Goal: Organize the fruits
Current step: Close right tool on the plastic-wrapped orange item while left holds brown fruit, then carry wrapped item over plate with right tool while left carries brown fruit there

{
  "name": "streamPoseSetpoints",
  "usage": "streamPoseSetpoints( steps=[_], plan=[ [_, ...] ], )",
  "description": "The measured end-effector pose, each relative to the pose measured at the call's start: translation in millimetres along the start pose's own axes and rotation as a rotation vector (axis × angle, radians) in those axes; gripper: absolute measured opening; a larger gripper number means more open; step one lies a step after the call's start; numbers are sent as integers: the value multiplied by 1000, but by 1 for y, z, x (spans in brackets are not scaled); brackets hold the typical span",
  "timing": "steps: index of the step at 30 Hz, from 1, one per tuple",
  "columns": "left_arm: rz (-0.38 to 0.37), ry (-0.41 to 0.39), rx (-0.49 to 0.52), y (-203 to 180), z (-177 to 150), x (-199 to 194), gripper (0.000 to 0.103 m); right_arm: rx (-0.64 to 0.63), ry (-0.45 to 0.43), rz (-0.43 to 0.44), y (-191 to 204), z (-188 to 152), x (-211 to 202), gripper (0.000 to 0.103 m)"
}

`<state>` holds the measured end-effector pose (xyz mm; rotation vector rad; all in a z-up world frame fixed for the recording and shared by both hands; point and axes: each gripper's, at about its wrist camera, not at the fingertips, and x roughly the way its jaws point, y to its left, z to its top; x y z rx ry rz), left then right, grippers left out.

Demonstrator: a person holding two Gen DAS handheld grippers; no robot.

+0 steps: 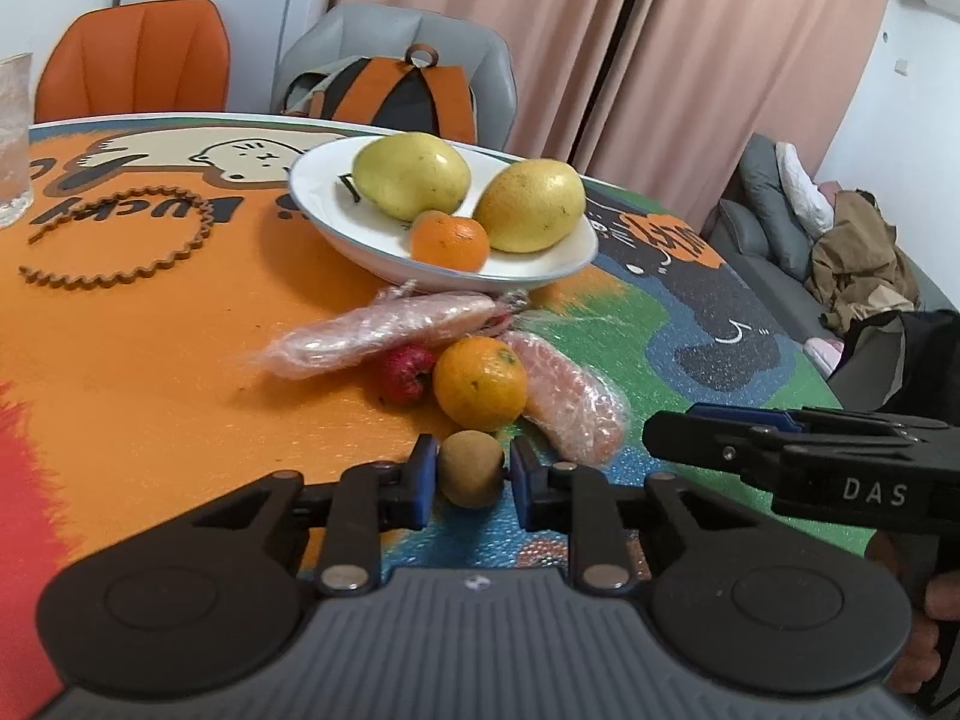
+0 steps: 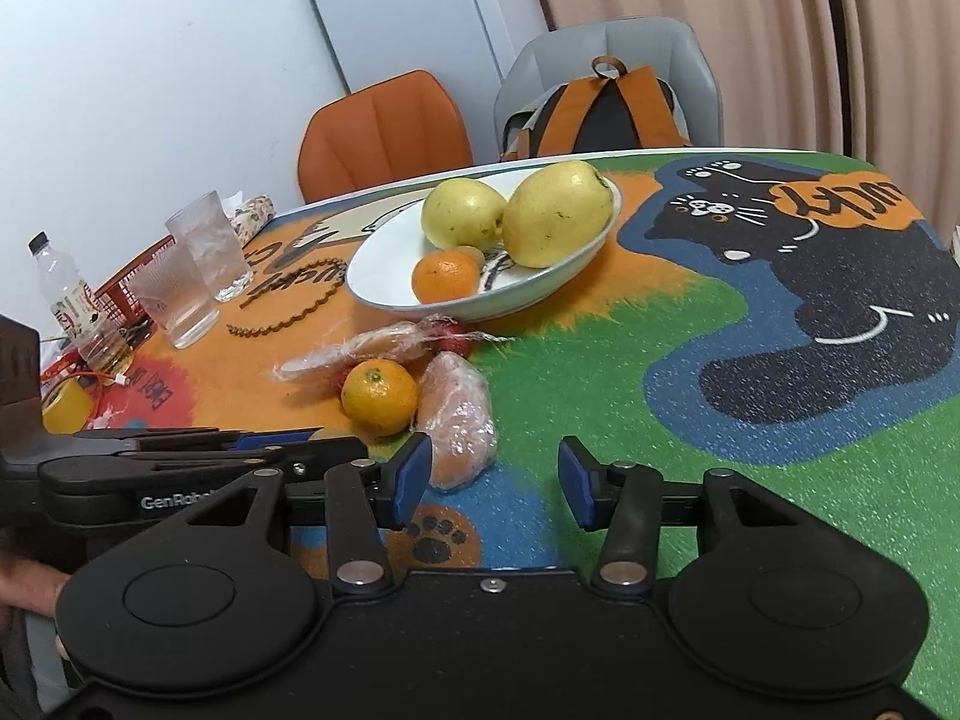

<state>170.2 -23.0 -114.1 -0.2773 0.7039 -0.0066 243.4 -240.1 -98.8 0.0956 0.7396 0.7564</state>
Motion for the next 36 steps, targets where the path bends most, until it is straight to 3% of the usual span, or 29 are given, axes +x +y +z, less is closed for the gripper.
streamPoseSetpoints(
  steps=[7,30,36],
  plan=[
    [17,-40,-18,12,4,-15,24,-26,11,0,9,2,11,54],
    [100,-102,-89,40,4,-42,24,-148,39,-32,35,5,46,54],
    [116,-113,-104,48,5,-49,24,-182,41,-76,39,5,45,33]
  ],
)
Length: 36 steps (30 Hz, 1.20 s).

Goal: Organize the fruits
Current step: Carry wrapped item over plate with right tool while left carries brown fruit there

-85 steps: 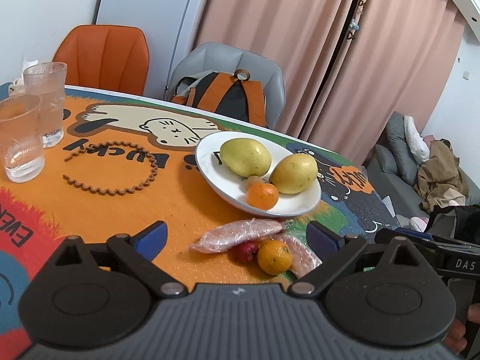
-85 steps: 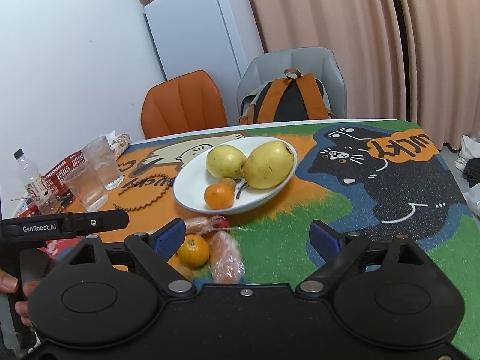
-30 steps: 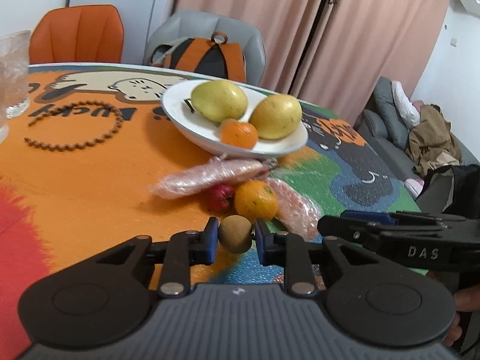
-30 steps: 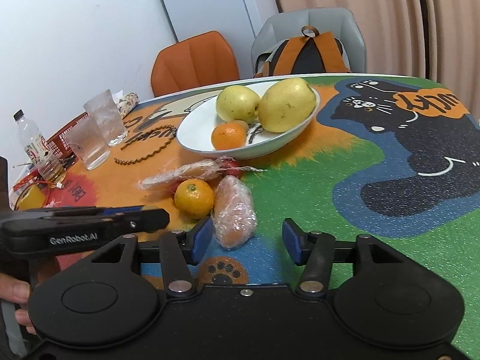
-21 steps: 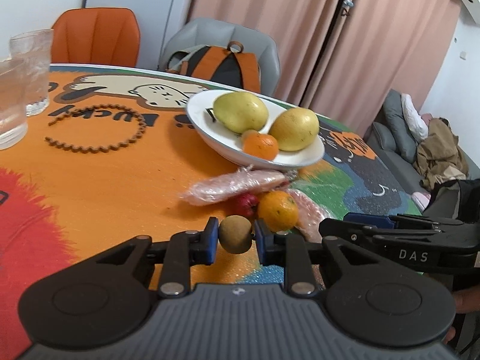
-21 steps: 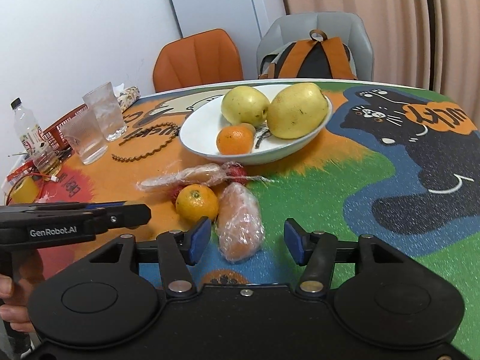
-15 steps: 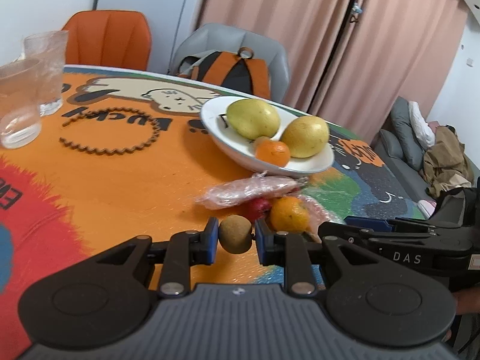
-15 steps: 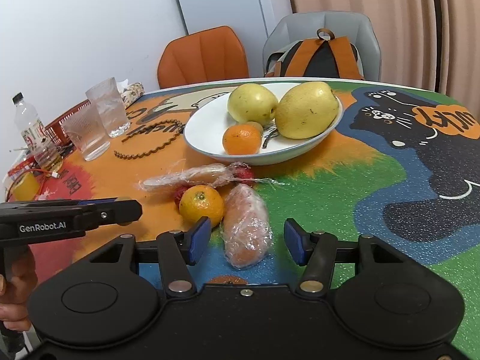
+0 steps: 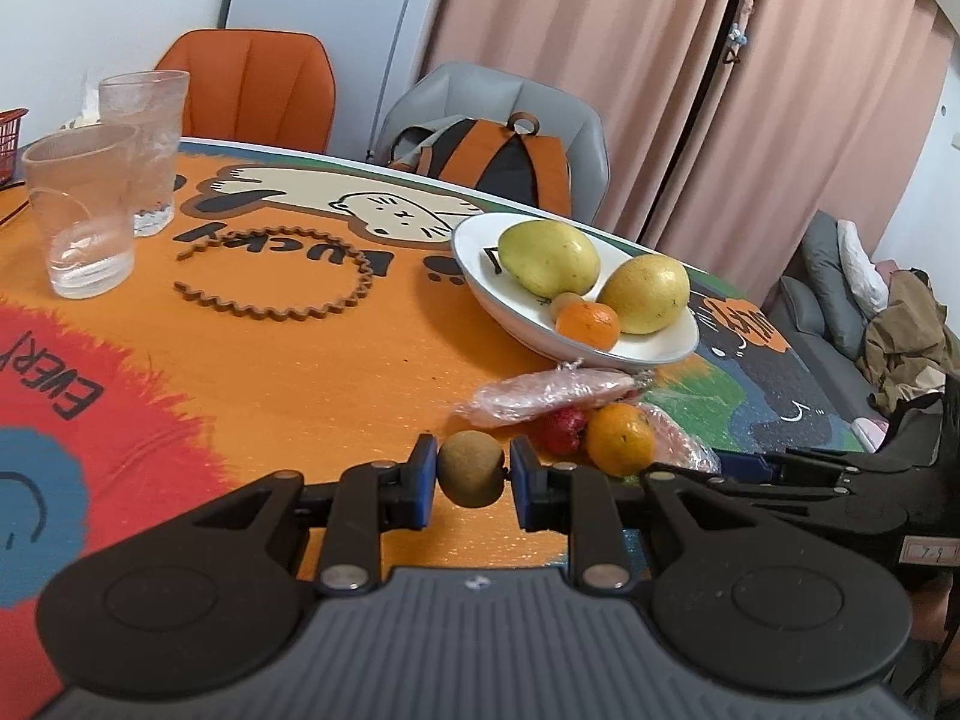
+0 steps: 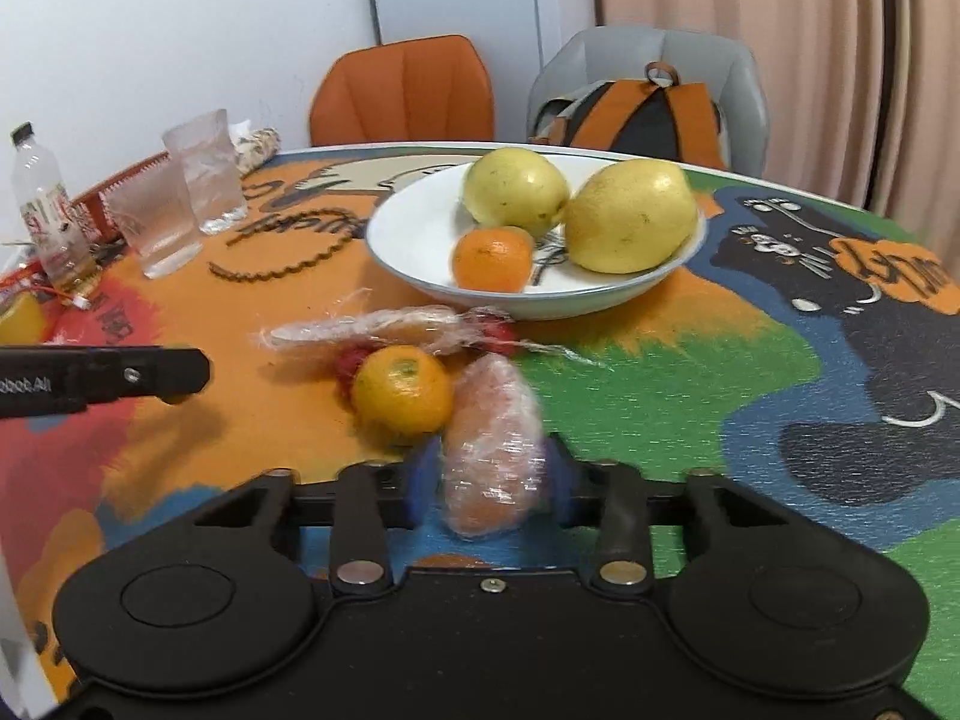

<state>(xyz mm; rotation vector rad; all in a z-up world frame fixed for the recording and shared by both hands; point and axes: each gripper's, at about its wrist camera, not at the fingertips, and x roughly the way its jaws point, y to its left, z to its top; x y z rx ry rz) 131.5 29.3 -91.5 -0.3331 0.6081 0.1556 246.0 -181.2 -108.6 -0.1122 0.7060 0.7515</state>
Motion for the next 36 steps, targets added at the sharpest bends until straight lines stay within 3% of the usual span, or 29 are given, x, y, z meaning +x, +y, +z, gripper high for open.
streamPoseSetpoints(
  steps=[5,36],
  plan=[
    [-7,-8,-2,-2,2,-1,24,8,6,7,-2,-2,-7,32],
    [-53,-76,8,-15,39,3,24,69,-169,-59,-28,36,-49,32]
  ],
)
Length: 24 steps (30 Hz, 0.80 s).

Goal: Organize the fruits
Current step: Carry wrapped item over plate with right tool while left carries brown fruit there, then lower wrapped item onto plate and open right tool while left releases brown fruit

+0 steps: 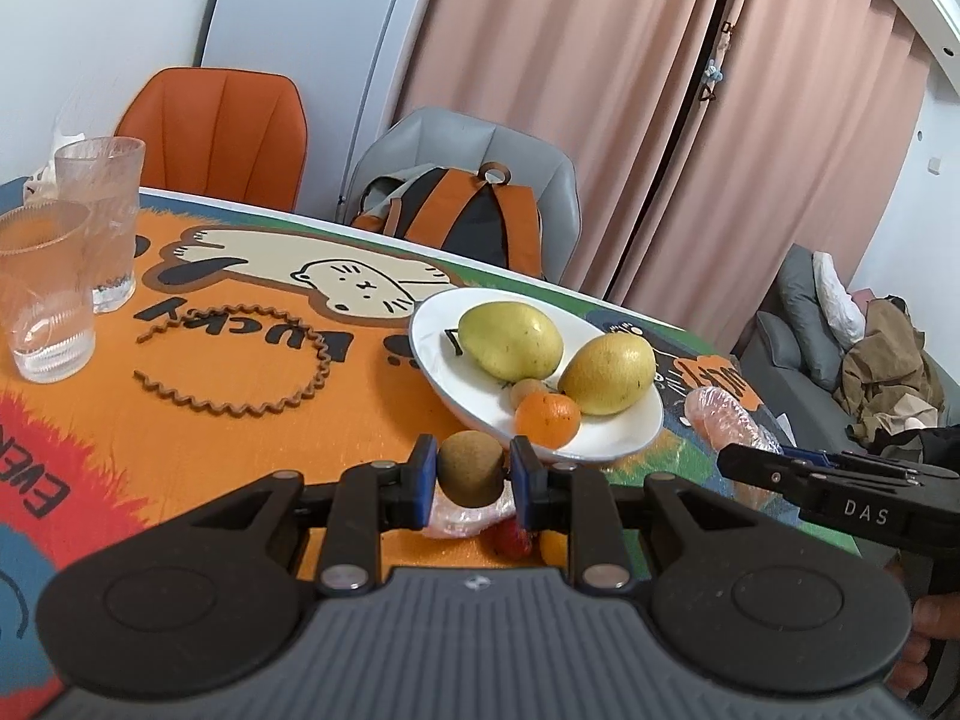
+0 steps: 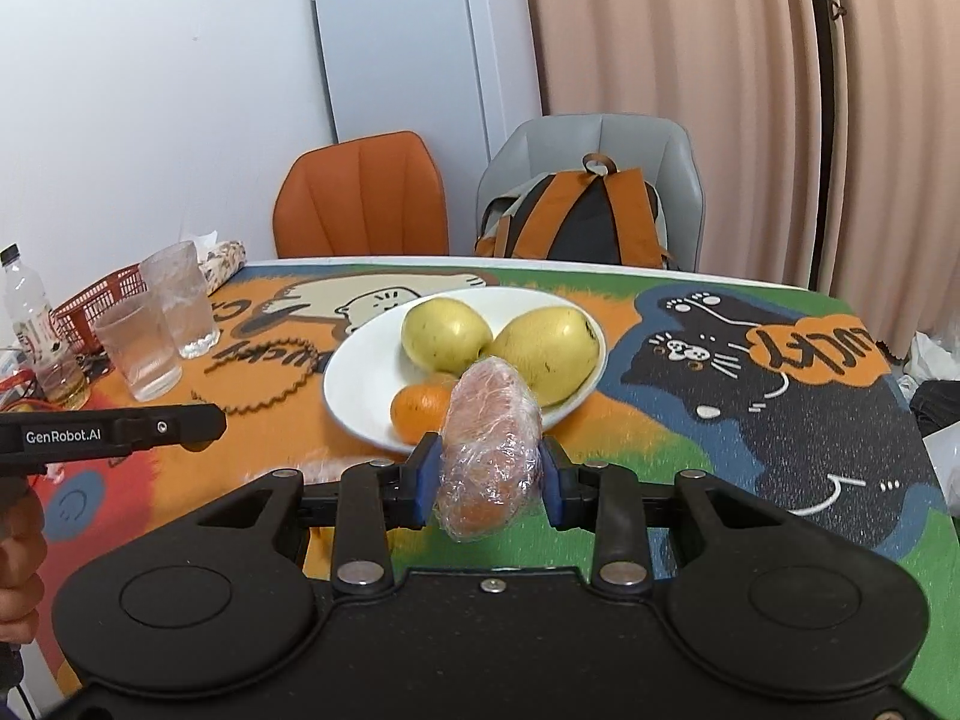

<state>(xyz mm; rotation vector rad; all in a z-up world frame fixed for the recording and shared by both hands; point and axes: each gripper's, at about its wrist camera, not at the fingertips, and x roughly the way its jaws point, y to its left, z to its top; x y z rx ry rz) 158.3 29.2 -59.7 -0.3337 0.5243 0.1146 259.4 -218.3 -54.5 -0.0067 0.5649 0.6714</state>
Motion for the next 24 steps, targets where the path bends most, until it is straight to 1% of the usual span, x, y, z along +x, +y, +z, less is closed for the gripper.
streamPoseSetpoints(
  steps=[15,24],
  plan=[
    [10,-9,-17,12,19,16,24,-16,-27,7,4,28,25,32],
    [9,3,-22,19,30,32,24,-12,-35,34,7,46,45,32]
  ],
)
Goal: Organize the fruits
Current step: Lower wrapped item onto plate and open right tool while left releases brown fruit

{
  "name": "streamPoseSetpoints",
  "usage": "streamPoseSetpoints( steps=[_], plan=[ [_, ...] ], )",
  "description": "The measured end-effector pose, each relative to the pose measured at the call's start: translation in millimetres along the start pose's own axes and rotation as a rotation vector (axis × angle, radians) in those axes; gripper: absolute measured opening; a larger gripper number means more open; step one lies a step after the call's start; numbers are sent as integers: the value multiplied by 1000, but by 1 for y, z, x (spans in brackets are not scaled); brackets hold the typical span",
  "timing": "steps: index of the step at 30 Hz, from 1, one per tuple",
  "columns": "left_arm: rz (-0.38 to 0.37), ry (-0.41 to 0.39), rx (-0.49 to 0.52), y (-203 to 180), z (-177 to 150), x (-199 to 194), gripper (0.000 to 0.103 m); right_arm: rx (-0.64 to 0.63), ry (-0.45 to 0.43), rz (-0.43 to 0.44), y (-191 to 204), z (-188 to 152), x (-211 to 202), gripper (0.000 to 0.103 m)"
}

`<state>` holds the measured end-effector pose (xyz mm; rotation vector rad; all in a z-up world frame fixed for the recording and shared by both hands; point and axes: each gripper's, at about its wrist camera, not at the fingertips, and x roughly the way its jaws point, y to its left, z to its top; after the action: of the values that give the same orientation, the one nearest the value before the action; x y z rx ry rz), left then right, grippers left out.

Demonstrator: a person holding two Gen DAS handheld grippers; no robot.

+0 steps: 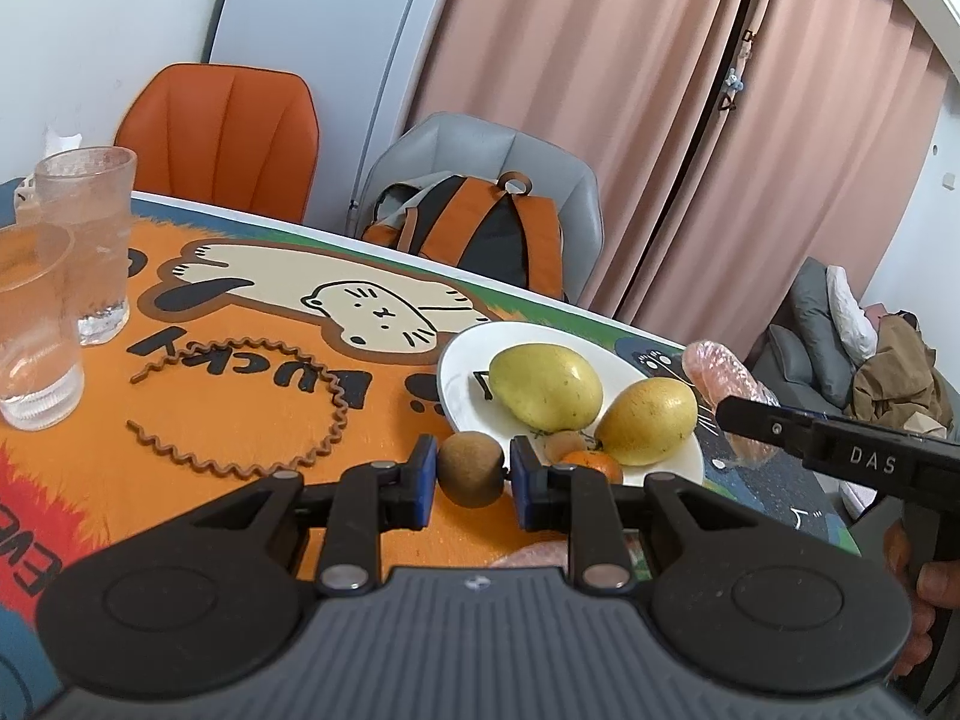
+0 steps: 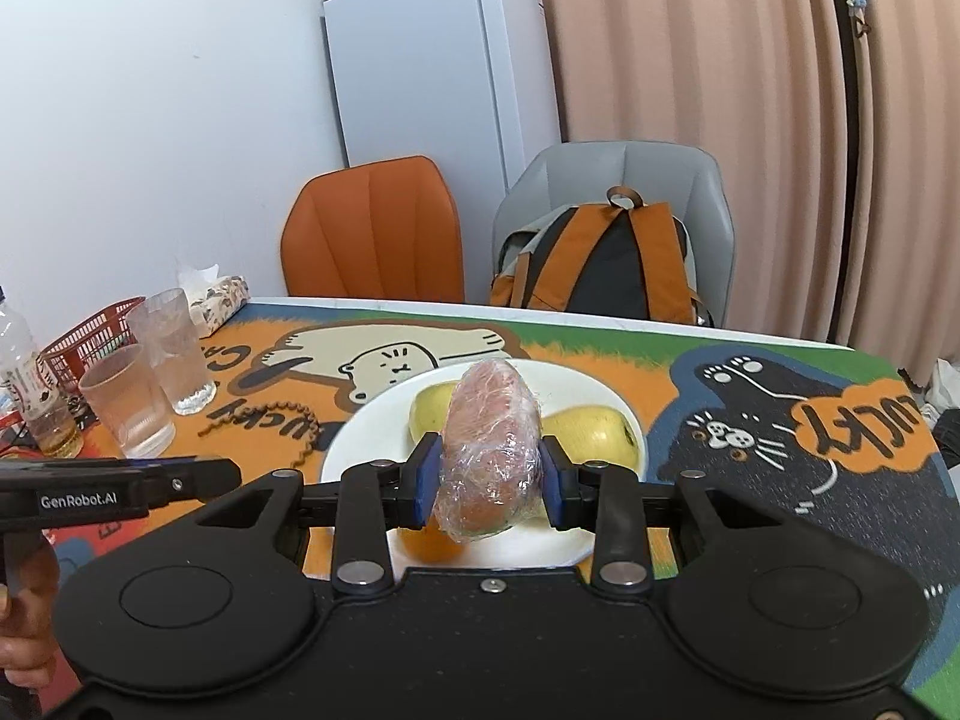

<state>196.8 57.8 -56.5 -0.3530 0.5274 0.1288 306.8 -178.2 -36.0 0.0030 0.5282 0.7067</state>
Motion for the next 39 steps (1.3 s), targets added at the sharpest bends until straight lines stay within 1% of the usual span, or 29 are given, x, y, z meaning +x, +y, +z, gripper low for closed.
streamPoseSetpoints(
  steps=[9,10,11,13,14,17,24,31,32,33,35,36,39],
  plan=[
    [1,4,7,0,8,10,24,14,-16,18,-2,8,18,33],
    [2,4,7,1,9,11,24,16,-12,20,-2,9,20,38],
    [3,5,7,1,10,12,24,22,-11,24,-3,8,22,49],
    [4,6,12,0,11,14,24,28,-21,5,-3,7,21,61],
    [3,7,14,-1,11,15,24,29,-31,-2,-4,6,20,61],
    [-2,10,21,-4,13,18,24,44,-19,6,-9,3,16,61],
    [-26,10,21,-8,20,32,24,40,-7,-20,-19,-4,-1,61],
    [-61,16,40,-22,24,43,24,67,0,-46,-30,-14,-13,62],
    [-64,21,40,-23,24,45,25,71,2,-49,-31,-16,-14,62],
    [-56,22,39,-24,24,47,30,76,4,-51,-32,-17,-15,62],
    [-33,29,36,-25,23,49,34,85,10,-52,-34,-19,-16,62],
    [-29,29,31,-24,23,49,35,86,11,-52,-35,-20,-16,62],
    [-23,31,23,-21,21,45,36,91,14,-50,-35,-23,-18,67]
  ],
)
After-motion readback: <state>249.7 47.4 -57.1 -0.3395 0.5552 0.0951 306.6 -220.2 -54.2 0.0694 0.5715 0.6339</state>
